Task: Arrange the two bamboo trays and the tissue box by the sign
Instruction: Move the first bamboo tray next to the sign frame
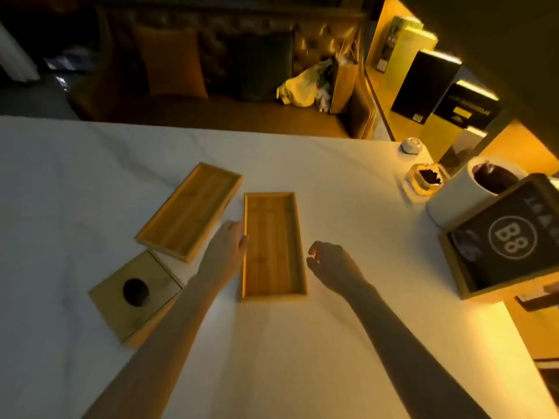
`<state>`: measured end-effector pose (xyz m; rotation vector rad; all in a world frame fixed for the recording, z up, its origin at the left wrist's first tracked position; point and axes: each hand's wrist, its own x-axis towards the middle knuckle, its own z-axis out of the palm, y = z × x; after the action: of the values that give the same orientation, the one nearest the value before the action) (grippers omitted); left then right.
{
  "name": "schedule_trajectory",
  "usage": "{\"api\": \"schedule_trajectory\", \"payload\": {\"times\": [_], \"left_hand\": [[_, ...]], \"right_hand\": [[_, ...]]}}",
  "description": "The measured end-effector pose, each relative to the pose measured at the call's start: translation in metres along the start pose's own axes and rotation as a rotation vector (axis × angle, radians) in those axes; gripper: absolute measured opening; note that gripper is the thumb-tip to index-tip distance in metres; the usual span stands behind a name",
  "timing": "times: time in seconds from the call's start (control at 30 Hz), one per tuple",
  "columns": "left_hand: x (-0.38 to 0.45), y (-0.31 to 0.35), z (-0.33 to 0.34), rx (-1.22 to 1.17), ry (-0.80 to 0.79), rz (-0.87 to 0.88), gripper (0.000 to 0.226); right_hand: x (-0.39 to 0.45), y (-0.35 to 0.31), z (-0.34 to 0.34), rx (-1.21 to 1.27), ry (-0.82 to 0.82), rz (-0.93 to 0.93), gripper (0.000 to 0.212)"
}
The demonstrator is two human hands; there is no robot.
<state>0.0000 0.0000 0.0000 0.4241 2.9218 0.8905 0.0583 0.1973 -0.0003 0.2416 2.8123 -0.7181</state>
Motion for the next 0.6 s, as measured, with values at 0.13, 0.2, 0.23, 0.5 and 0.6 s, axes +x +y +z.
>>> {"api": "schedule_trajectory", "payload": {"times": [0.13, 0.2, 0.23, 0.5, 0.6], "left_hand": [[-0.015, -0.028, 0.042, 0.071, -0.111, -0.057, 0.057], [-0.022, -0.044, 0.06, 0.173, -0.168, -0.057, 0.059], [-0.026, -0.05, 0.067, 0.199, -0.188, -0.063, 0.059], [-0.032, -0.056, 0.087, -0.024, -0.218, -0.21, 0.05], [-0.03, -0.054, 0.087, -0.183, -0.204, -0.26, 0.047]], "right_hand": [[-0.013, 0.012, 0.047, 0.059, -0.012, 0.117, 0.046], [-0.016, 0.02, 0.069, 0.027, -0.035, 0.147, 0.052], [-0.018, 0.023, 0.079, 0.004, -0.047, 0.149, 0.054], [-0.02, 0.018, 0.105, 0.146, 0.008, 0.234, 0.051], [-0.015, 0.013, 0.104, 0.299, 0.009, 0.277, 0.051]]}}
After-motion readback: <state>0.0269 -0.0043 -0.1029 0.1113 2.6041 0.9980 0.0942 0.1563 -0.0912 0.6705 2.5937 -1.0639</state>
